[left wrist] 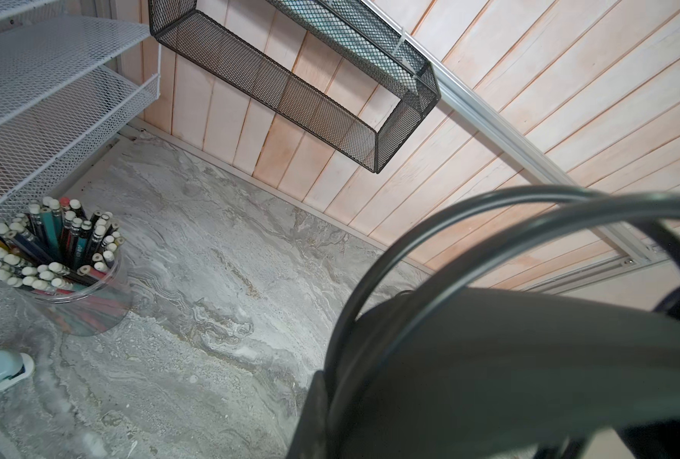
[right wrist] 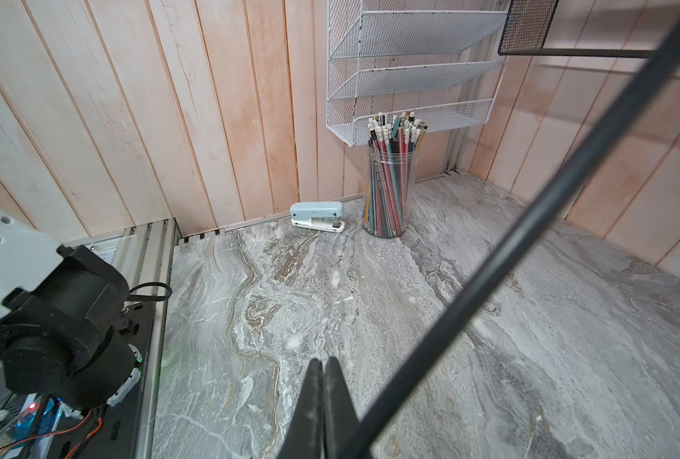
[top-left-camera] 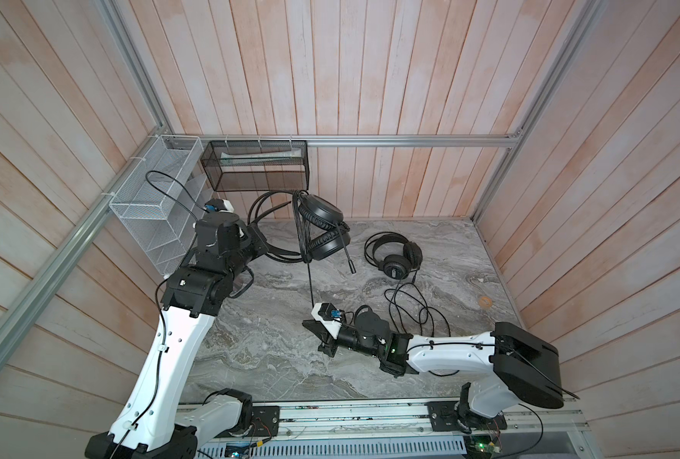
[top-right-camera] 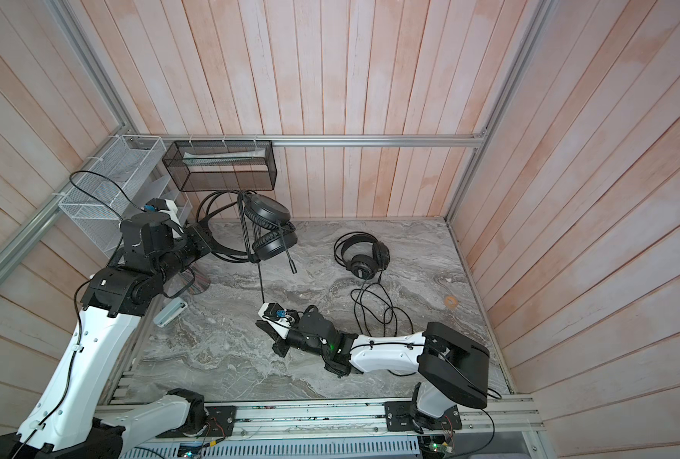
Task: Wrap the headphones
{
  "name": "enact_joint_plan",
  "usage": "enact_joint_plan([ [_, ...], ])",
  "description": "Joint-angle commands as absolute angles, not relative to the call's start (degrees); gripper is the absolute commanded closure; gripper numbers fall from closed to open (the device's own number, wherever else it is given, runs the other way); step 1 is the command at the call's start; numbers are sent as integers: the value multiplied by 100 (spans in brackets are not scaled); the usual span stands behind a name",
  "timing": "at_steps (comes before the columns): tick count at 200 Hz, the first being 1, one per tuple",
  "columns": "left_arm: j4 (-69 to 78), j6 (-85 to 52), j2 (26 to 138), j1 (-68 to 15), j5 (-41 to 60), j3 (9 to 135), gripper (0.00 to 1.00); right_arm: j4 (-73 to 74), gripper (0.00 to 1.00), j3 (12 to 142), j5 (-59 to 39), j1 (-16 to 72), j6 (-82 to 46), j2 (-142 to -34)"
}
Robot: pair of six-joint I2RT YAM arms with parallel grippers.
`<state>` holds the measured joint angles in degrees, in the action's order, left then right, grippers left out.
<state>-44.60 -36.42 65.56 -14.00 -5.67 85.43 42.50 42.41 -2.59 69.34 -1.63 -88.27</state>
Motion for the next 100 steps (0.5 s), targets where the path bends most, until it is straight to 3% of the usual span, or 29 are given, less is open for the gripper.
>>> enact_joint_plan([
  [1,-3219,-4463,6529,-1158,-233,8552,100,3800,100,4201,-489,7065,-79,-8788],
  [100,-3181,-4657,6540,-859,-392,8171,100,3104,100,4431,-229,7589,76,-8598],
])
